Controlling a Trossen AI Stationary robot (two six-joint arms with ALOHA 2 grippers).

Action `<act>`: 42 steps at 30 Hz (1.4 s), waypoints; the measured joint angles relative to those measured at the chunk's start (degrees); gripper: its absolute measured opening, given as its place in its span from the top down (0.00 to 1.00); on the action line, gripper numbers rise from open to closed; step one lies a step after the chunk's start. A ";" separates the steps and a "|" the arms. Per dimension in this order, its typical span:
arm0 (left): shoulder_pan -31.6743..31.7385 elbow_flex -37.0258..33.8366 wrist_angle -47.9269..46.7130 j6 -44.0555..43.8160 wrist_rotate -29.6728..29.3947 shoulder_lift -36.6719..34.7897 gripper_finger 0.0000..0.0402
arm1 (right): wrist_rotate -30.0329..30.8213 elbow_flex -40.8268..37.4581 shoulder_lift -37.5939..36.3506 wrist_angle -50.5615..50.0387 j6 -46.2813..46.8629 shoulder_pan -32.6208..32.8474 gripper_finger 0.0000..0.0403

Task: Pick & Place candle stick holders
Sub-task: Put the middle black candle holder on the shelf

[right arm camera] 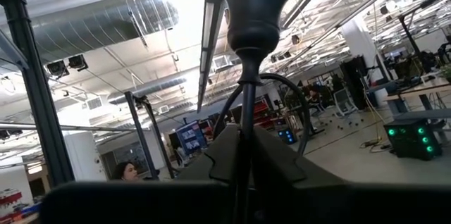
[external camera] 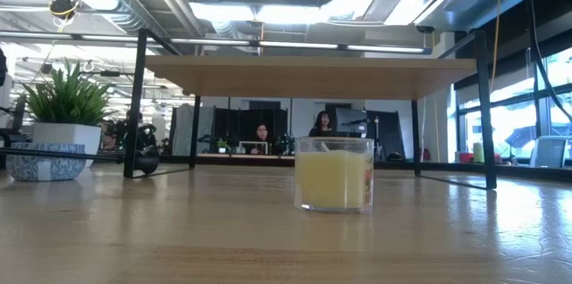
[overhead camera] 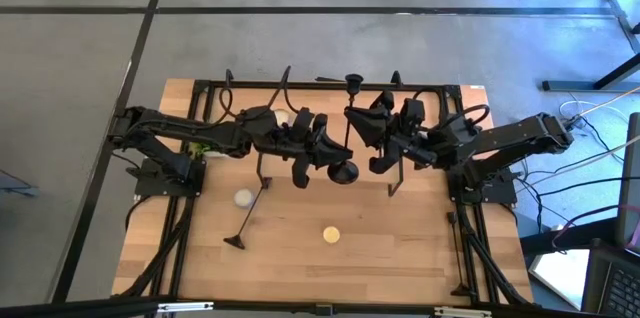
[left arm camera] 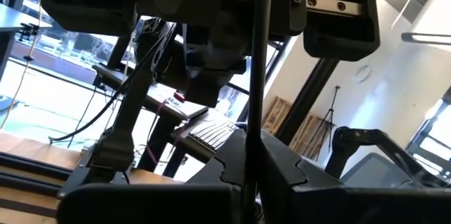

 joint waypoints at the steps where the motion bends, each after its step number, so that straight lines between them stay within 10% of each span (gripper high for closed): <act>1: 0.02 0.00 0.00 0.04 0.00 0.00 0.97 | -0.01 0.00 0.00 -0.01 0.14 0.00 0.92; 42: 0.72 -0.04 -2.31 -2.83 1.38 -0.52 0.94 | -1.77 0.00 -0.40 -3.27 8.57 -0.35 0.97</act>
